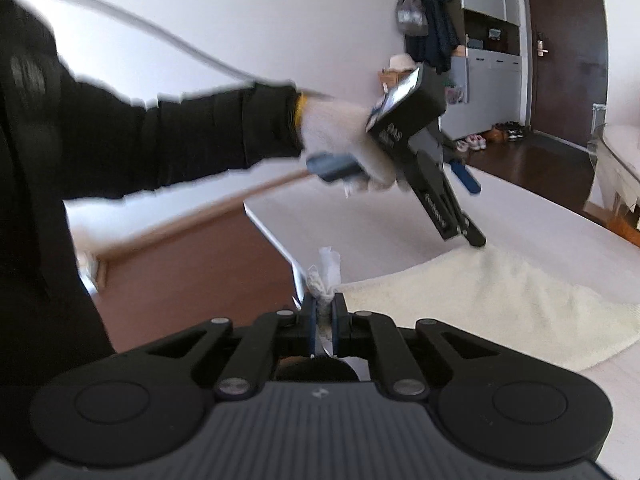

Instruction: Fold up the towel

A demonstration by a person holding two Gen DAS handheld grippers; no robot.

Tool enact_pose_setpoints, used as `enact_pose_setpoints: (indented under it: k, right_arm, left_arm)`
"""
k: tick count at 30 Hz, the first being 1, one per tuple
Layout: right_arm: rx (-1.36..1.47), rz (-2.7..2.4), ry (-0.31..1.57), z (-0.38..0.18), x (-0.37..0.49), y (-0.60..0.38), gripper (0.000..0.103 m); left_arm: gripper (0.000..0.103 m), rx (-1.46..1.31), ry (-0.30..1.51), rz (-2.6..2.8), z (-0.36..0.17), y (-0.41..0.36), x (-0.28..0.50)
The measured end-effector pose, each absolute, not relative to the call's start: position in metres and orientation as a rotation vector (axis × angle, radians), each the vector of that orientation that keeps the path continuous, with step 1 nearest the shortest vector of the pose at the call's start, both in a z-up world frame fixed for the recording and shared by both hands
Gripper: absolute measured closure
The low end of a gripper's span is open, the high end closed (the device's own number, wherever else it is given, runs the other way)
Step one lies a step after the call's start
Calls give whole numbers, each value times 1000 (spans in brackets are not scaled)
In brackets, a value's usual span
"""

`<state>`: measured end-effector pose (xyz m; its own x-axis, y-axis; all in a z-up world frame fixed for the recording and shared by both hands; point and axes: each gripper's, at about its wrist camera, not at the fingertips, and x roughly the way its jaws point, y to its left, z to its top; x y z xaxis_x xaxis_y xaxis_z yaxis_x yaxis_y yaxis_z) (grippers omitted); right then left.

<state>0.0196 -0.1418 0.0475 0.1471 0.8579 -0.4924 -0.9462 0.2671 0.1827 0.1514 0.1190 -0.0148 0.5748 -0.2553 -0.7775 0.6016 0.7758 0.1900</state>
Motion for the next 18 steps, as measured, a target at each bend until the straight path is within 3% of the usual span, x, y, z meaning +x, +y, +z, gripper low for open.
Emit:
enact_pose_setpoints:
  k: [8, 18]
  right_arm:
    - [73, 1200, 505, 70, 100, -191, 95]
    - [318, 990, 611, 20, 208, -242, 95]
  left_arm:
    - [9, 461, 869, -565, -14, 122, 168]
    - [17, 425, 820, -527, 3, 122, 180]
